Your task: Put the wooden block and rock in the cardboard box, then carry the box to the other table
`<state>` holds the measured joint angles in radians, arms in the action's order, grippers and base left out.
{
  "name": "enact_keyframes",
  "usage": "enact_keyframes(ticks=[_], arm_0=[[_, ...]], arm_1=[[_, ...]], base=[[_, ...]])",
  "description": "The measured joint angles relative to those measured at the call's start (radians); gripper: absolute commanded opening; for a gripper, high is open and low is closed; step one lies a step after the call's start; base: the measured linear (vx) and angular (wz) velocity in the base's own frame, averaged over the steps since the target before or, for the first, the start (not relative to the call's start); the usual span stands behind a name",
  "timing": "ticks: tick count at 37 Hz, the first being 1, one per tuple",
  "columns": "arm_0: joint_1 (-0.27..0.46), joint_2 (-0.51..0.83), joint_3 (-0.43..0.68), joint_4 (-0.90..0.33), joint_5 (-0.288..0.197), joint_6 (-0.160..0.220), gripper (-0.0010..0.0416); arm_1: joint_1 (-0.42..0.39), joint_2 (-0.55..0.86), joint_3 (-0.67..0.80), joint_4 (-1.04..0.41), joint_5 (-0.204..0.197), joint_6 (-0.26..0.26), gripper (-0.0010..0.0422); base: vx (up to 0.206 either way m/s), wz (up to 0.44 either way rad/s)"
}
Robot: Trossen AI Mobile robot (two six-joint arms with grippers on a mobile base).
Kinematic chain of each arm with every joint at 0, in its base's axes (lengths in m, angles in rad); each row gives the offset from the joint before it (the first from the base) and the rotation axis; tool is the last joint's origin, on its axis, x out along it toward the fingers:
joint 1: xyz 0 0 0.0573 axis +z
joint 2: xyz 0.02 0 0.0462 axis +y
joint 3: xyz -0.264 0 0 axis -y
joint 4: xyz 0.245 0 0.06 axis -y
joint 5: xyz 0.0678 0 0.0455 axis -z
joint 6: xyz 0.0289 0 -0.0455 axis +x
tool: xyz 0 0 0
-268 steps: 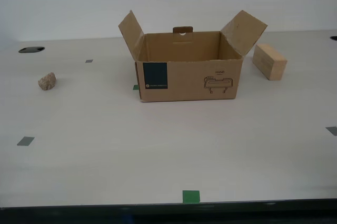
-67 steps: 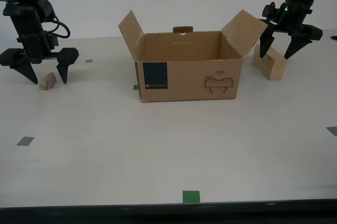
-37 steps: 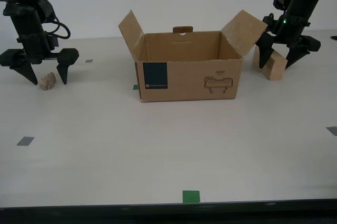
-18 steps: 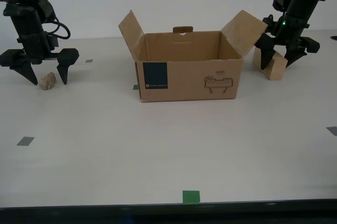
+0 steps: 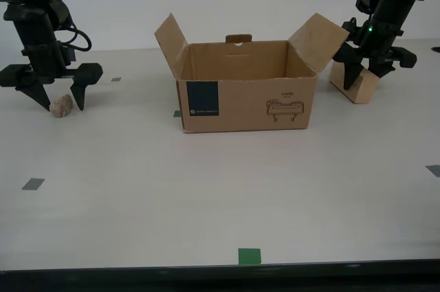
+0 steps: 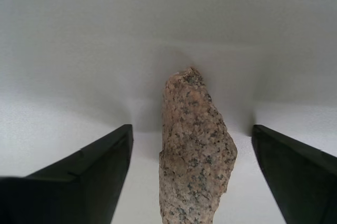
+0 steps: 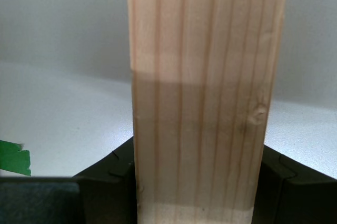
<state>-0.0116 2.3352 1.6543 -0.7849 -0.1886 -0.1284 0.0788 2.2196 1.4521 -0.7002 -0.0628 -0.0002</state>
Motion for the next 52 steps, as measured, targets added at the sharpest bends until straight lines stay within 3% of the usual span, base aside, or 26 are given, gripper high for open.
enact_keyframes(ticks=[10,16,19,34,48,52], arm_0=[[0.0,0.0,0.0,0.001,0.0,0.0,-0.0005],[0.0,0.0,0.0,0.001,0.0,0.001,-0.0003],[-0.001,0.0,0.0,0.002,0.0,0.002,0.0001],[0.0,-0.009,0.0,-0.012,0.0,0.023,-0.0001],[-0.001,-0.114,-0.002,-0.032,0.001,0.05,-0.0001],[-0.001,-0.148,-0.002,-0.04,0.034,0.054,-0.0001]], arm_1=[[0.0,0.0,0.0,0.0,0.0,-0.048,0.0102],[0.0,-0.001,0.001,0.001,0.0,-0.05,-0.0008],[0.0,-0.001,0.0,0.0,0.0,-0.051,0.0007],[0.0,-0.004,0.0,-0.017,0.0,-0.069,-0.0001],[-0.019,-0.079,0.0,-0.031,0.0,-0.064,-0.0001],[-0.027,-0.11,-0.001,-0.036,0.0,-0.058,-0.0001]], base=[[0.0,0.0],[0.0,0.0],[0.0,0.0],[0.0,0.0],[0.0,0.0],[0.0,0.0]])
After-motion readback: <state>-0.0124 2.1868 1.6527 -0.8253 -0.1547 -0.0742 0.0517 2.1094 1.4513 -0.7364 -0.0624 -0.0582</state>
